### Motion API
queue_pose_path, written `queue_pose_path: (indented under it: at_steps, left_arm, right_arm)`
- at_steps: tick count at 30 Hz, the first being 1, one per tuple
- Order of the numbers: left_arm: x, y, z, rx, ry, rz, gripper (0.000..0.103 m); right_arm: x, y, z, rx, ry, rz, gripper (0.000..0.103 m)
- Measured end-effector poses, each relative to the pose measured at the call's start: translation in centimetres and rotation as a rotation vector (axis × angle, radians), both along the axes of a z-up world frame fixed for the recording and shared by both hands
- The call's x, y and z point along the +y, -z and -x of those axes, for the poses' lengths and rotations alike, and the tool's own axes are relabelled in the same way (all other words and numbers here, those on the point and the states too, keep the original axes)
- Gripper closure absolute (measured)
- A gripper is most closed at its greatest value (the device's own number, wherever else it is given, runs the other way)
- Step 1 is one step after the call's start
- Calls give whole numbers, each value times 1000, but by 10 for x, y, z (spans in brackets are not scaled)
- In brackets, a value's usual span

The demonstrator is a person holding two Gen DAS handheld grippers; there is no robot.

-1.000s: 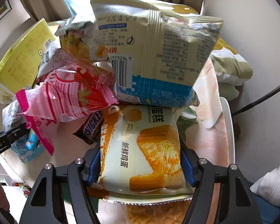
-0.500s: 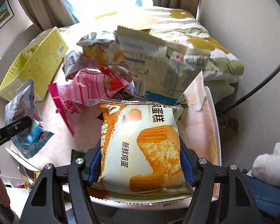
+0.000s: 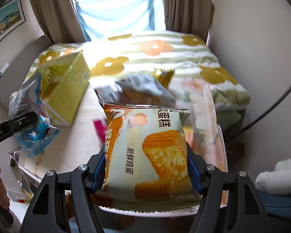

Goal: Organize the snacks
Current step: 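Carry both bags into the yellow box and open both tools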

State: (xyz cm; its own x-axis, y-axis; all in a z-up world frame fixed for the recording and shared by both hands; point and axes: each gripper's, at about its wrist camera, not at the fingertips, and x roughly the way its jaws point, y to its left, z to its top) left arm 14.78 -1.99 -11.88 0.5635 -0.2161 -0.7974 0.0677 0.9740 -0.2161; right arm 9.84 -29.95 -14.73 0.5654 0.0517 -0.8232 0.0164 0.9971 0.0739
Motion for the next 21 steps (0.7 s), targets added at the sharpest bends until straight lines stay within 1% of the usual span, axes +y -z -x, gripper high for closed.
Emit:
queue_pose_path:
  at_steps: [6, 11, 16, 19, 21]
  left_arm:
    - [59, -25, -30, -50, 4, 8, 53]
    - [116, -37, -66, -72, -4, 4, 53]
    - [172, -36, -106, -65, -21, -3, 53]
    - [200, -32, -131, -56, -16, -1, 53]
    - [214, -26, -151, -31, -6, -4, 53]
  right_arm:
    - [57, -26, -26, -67, 4, 0, 37]
    - [115, -45, -57, -116, -18, -4, 37]
    - [176, -51, -97, -154, -52, -3, 37]
    - [205, -48, -121, -149, -62, -7, 37]
    - [220, -44, -137, -142, -64, -9, 37]
